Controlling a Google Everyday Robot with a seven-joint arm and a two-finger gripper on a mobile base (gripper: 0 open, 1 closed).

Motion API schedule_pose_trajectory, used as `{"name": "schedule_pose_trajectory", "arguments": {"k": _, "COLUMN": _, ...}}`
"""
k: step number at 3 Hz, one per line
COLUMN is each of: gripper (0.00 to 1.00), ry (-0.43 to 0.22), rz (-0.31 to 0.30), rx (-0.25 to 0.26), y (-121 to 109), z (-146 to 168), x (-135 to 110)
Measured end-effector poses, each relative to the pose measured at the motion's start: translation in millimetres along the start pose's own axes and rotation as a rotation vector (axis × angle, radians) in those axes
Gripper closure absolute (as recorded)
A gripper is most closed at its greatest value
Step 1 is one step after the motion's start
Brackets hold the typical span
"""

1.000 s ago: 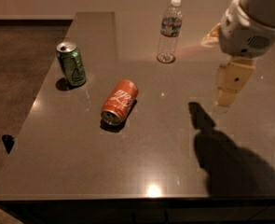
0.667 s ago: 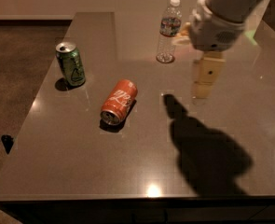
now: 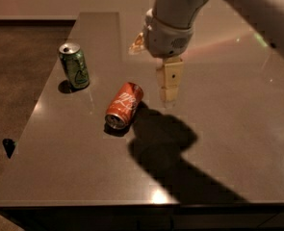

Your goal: Pick coke can

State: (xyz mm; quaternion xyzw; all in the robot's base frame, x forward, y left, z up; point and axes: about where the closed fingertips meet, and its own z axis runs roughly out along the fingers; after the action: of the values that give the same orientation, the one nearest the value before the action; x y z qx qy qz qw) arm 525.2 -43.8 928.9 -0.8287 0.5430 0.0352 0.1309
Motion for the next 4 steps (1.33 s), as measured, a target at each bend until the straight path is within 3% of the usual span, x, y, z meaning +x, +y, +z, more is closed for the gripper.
{"name": "schedule_pose_trajectory", "arguments": {"k": 1, "gripper": 0.00, "ry": -0.004, "rz": -0.152, "rx": -0.066, "y": -11.0, "z": 27.3, "x": -22.9}}
{"name": "schedule_pose_trajectory", "arguments": {"k": 2, "gripper": 0.00, "ry": -0.003, "rz": -0.265, "rx": -0.086, "y": -15.0, "z": 45.1, "x": -32.9}}
{"name": "schedule_pose_trajectory", "arguments": {"k": 4, "gripper": 0.02, "ry": 0.024, "rz": -0.402, "rx": -0.136, "y": -3.1, "z": 73.7, "x": -37.0}}
